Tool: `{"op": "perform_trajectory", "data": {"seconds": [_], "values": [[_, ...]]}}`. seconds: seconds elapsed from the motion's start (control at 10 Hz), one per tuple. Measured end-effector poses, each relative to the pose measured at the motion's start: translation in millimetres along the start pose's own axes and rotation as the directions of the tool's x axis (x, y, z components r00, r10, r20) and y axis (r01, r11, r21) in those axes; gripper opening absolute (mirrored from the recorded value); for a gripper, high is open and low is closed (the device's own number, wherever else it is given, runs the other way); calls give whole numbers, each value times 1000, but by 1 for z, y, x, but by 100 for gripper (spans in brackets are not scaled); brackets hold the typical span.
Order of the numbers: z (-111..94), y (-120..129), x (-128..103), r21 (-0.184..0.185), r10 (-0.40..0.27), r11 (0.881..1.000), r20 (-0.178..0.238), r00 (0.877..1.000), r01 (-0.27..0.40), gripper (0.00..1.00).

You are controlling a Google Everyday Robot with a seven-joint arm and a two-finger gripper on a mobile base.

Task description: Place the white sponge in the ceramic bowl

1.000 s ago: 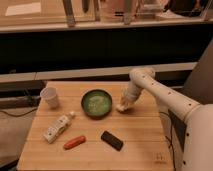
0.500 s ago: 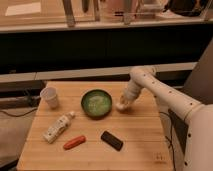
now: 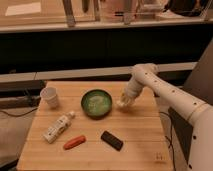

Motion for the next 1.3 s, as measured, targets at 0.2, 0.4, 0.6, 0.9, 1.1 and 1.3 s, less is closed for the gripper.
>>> {"op": "perform_trajectory", "data": {"seconds": [0.2, 0.4, 0.6, 0.9, 1.1, 1.3], "values": [[-12, -8, -5, 28, -10, 1000, -2, 1000, 10, 0], [-19, -17, -12, 52, -26, 998, 5, 1000, 26, 0], [-24, -25, -20, 72, -39, 997, 14, 999, 38, 0], [-27, -36, -34, 94, -59, 994, 41, 997, 55, 0], [-23, -41, -38, 74, -89, 994, 36, 995, 86, 0], [-13, -54, -53, 58, -126, 991, 34, 991, 124, 0]]}}
